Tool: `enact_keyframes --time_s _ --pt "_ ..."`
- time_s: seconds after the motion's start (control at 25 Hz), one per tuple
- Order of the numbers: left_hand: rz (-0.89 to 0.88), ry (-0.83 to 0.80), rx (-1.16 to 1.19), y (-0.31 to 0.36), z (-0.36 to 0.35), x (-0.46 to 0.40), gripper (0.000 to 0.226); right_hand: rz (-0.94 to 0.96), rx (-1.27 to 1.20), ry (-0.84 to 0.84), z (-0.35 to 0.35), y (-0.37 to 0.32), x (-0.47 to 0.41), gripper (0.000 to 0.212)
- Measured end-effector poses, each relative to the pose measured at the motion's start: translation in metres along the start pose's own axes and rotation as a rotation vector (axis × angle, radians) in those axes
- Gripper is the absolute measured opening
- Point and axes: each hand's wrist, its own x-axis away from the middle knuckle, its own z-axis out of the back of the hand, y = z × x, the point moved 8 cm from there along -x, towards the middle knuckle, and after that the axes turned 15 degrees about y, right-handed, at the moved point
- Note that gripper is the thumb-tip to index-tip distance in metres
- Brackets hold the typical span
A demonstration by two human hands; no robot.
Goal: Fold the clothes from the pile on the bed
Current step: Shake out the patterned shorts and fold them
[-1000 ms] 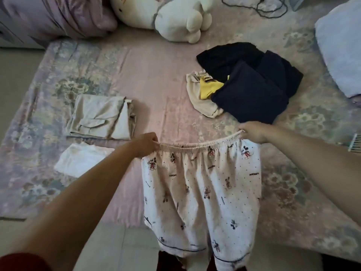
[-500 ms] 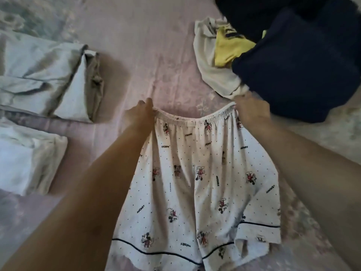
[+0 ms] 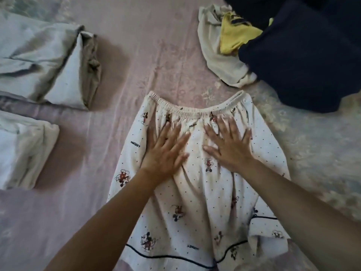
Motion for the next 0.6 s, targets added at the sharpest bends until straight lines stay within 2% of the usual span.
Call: enact_keyframes --time_s 0.12,0.4,0.52,0.6 --pt "0.012 0.104 -0.004 -0.006 -0.005 0.001 0.058 0.023 0.032 0.156 -0.003 0.001 -0.004 0.064" --pt "0.115 0.358 0.104 -0.012 -0.006 0.006 0.064 0.067 0.025 0.341 0.003 0.001 -0.006 0.066" --pt "0.212 0.385 0.138 -0.027 0.006 0.016 0.071 0.175 -0.097 0.596 0.04 -0.014 -0.028 0.066" --pt "0.299 0.343 0.086 -0.048 0.012 0.026 0.079 0.318 -0.205 0.672 0.062 -0.038 -0.047 0.056"
